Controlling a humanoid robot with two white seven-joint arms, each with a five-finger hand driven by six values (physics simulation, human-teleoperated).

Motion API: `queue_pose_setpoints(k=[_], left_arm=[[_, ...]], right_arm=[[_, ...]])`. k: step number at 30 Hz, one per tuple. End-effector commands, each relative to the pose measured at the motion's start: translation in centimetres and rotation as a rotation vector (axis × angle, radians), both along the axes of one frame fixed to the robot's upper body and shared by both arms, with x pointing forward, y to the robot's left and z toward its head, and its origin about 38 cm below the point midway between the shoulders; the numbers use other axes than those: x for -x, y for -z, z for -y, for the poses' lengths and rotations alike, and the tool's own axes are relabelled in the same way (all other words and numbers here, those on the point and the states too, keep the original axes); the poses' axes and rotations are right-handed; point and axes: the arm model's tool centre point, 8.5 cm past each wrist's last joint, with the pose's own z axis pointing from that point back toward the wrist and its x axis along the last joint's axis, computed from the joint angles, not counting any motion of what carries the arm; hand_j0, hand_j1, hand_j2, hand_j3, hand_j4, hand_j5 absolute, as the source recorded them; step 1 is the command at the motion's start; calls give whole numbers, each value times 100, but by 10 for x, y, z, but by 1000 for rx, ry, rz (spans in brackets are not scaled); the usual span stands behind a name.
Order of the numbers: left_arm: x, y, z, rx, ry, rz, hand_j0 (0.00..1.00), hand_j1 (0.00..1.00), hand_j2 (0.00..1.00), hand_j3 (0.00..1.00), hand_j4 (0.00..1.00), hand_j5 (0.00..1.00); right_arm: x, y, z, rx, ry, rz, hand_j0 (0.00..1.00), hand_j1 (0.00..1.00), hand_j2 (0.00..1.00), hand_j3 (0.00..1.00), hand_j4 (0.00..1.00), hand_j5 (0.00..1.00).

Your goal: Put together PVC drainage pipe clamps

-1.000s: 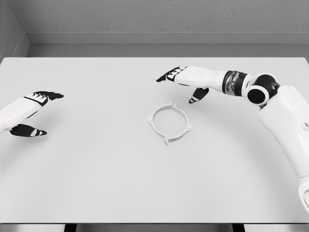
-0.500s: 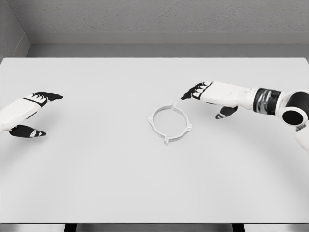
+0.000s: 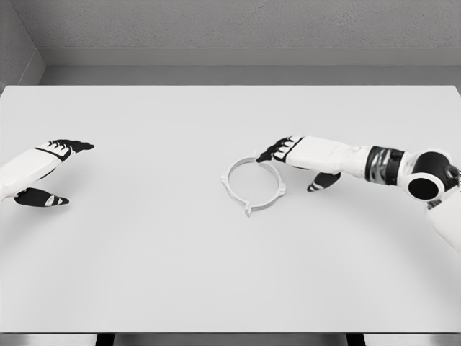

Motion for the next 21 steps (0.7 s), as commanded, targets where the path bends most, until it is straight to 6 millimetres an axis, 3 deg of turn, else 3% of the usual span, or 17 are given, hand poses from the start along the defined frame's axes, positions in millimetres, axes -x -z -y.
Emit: queue_pose_setpoints(k=[1, 11, 21], left_arm=[[0, -1, 0, 5, -2, 0, 100, 100, 100, 100, 100, 100], [0, 0, 0, 8, -2, 0, 100, 100, 100, 100, 100, 100], [0, 0, -1, -1, -4, -2, 100, 100, 100, 100, 100, 100]], right_arm=[[3, -6, -7, -21, -19, 11, 100, 100, 100, 100, 100, 100], [2, -3, -25, -60, -38, 2, 100, 100, 100, 100, 100, 100], [-3, 8, -24, -56, -16, -23, 100, 100, 100, 100, 100, 100]])
